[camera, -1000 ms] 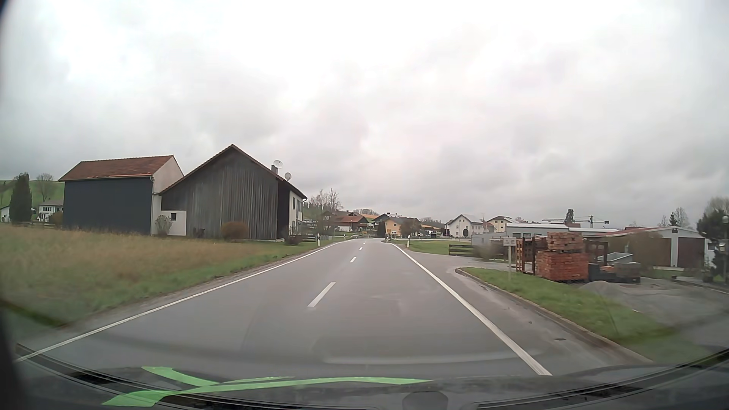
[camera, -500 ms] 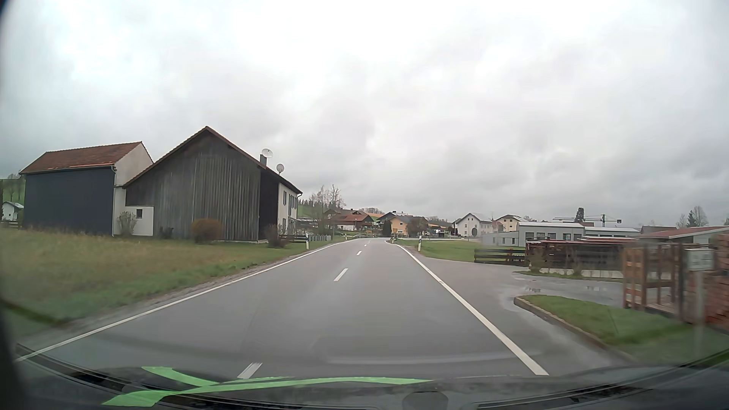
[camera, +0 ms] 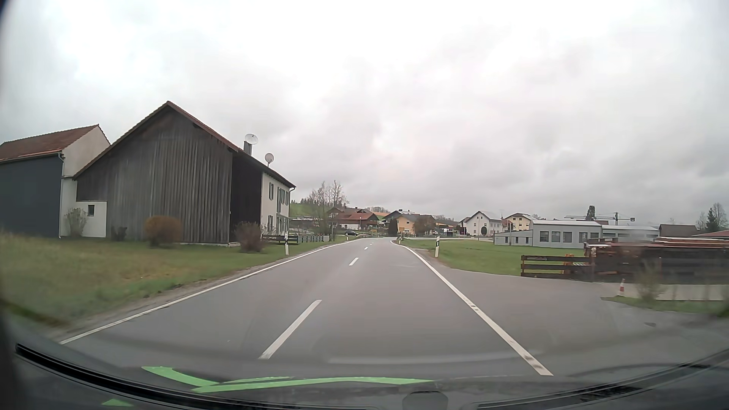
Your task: Follow the waypoints while adhering to traffic rules and regulations
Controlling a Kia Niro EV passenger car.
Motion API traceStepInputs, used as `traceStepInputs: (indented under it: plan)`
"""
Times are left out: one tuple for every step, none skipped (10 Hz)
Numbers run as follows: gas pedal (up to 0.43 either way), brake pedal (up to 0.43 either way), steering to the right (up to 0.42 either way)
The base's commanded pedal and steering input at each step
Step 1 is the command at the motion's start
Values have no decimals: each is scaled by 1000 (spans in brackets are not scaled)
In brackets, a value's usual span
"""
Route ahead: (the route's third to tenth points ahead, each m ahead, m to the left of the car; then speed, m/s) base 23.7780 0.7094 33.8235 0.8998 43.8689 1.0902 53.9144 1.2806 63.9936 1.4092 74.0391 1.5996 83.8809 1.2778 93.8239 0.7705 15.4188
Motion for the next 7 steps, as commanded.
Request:
traceStepInputs:
  plan:
    - [79,0,-8]
    - [59,0,-7]
    - [47,0,-6]
    - [47,0,-6]
    - [47,0,-6]
    - [47,0,-6]
    - [47,0,-6]
